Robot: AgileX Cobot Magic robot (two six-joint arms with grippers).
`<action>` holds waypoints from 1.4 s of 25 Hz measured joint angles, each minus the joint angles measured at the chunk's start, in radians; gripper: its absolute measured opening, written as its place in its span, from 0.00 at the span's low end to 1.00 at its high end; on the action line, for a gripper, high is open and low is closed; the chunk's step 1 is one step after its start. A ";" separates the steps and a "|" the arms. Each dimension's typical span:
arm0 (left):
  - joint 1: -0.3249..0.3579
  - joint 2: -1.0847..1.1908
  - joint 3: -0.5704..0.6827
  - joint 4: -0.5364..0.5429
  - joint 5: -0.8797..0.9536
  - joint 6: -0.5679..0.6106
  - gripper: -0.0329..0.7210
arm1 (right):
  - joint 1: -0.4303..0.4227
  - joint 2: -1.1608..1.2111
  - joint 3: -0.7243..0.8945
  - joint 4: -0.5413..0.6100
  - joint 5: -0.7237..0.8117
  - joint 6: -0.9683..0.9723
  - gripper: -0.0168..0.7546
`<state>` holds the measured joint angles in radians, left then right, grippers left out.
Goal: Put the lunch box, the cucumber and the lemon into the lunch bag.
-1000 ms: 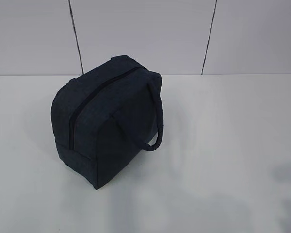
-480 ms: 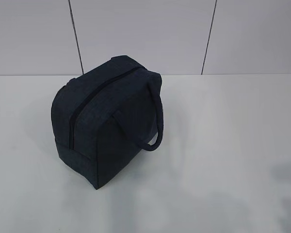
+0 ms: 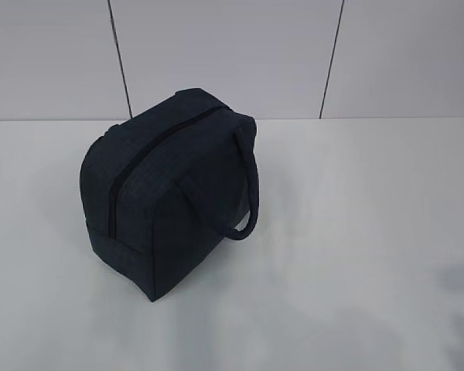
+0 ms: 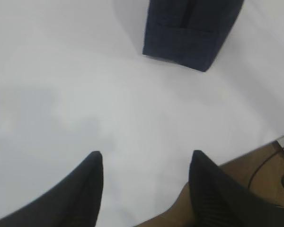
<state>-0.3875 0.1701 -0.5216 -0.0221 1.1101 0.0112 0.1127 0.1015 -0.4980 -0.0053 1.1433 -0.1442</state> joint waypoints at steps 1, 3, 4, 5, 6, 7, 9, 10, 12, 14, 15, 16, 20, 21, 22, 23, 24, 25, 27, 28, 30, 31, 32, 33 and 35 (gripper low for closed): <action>0.043 0.000 0.000 0.000 -0.002 0.000 0.60 | -0.014 -0.006 0.000 0.000 0.000 0.000 0.71; 0.137 -0.007 0.000 0.000 -0.002 0.000 0.60 | -0.043 -0.015 0.000 -0.001 0.000 0.000 0.71; 0.174 -0.016 0.000 0.000 -0.002 0.000 0.60 | -0.060 -0.021 0.000 -0.001 0.000 0.000 0.71; 0.214 -0.030 0.000 0.000 -0.002 0.000 0.60 | -0.075 -0.030 0.000 -0.001 0.000 0.000 0.71; 0.247 -0.046 0.000 0.000 -0.002 0.000 0.60 | -0.087 -0.042 0.000 -0.001 0.000 0.000 0.71; 0.273 -0.063 0.000 0.000 -0.002 0.000 0.60 | -0.098 -0.054 0.000 -0.001 0.000 0.000 0.71; 0.302 -0.109 0.000 0.000 -0.002 0.000 0.60 | -0.108 -0.092 0.000 -0.001 0.000 0.000 0.71; 0.310 -0.135 0.000 0.000 -0.002 0.000 0.60 | -0.108 -0.108 0.000 -0.001 0.000 0.000 0.71; 0.316 -0.159 0.000 0.000 0.000 0.000 0.60 | -0.108 -0.116 0.000 -0.001 0.003 0.000 0.71; 0.318 -0.159 0.000 0.000 -0.001 0.000 0.60 | -0.108 -0.117 0.000 -0.001 0.001 0.000 0.71; 0.318 -0.159 0.000 0.000 -0.001 0.000 0.60 | -0.108 -0.117 0.000 -0.002 0.001 0.000 0.71; 0.318 -0.159 0.000 0.000 -0.001 0.000 0.60 | -0.108 -0.117 0.000 -0.002 0.001 0.000 0.71; 0.320 -0.159 0.000 0.000 -0.001 0.000 0.60 | -0.108 -0.117 0.000 -0.002 0.001 0.002 0.71; 0.320 -0.159 0.000 0.000 -0.001 0.000 0.60 | -0.108 -0.117 0.000 -0.002 0.001 0.002 0.71; 0.320 -0.159 0.000 0.000 -0.001 0.000 0.60 | -0.108 -0.117 0.000 -0.002 0.001 0.002 0.71; 0.320 -0.159 0.000 0.000 -0.001 0.000 0.60 | -0.108 -0.117 0.000 -0.002 0.001 0.002 0.71; 0.320 -0.159 0.000 0.000 -0.001 0.000 0.60 | -0.108 -0.117 0.000 -0.002 0.001 0.002 0.71; 0.320 -0.159 0.000 0.000 -0.001 0.000 0.59 | -0.108 -0.117 0.000 -0.002 0.001 0.002 0.71; 0.320 -0.159 0.000 0.000 -0.001 0.000 0.58 | -0.108 -0.117 0.000 -0.002 0.001 0.002 0.71; 0.320 -0.159 0.000 0.000 -0.001 0.000 0.58 | -0.108 -0.117 0.000 -0.002 0.001 0.002 0.71; 0.320 -0.159 0.000 0.000 -0.001 0.000 0.58 | -0.108 -0.117 0.000 -0.002 0.001 0.002 0.71; 0.320 -0.159 0.000 0.000 -0.001 0.000 0.58 | -0.108 -0.117 0.000 -0.002 0.001 0.002 0.71; 0.320 -0.159 0.000 0.000 -0.001 0.000 0.58 | -0.108 -0.117 0.000 -0.002 0.001 0.002 0.71; 0.320 -0.159 0.000 0.000 -0.001 0.000 0.58 | -0.108 -0.117 0.000 -0.002 0.001 0.002 0.71; 0.320 -0.159 0.000 0.000 -0.001 0.000 0.58 | -0.108 -0.117 0.000 -0.002 0.001 0.002 0.71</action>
<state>-0.0678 0.0106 -0.5216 -0.0216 1.1088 0.0112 0.0043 -0.0155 -0.4980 -0.0073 1.1441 -0.1423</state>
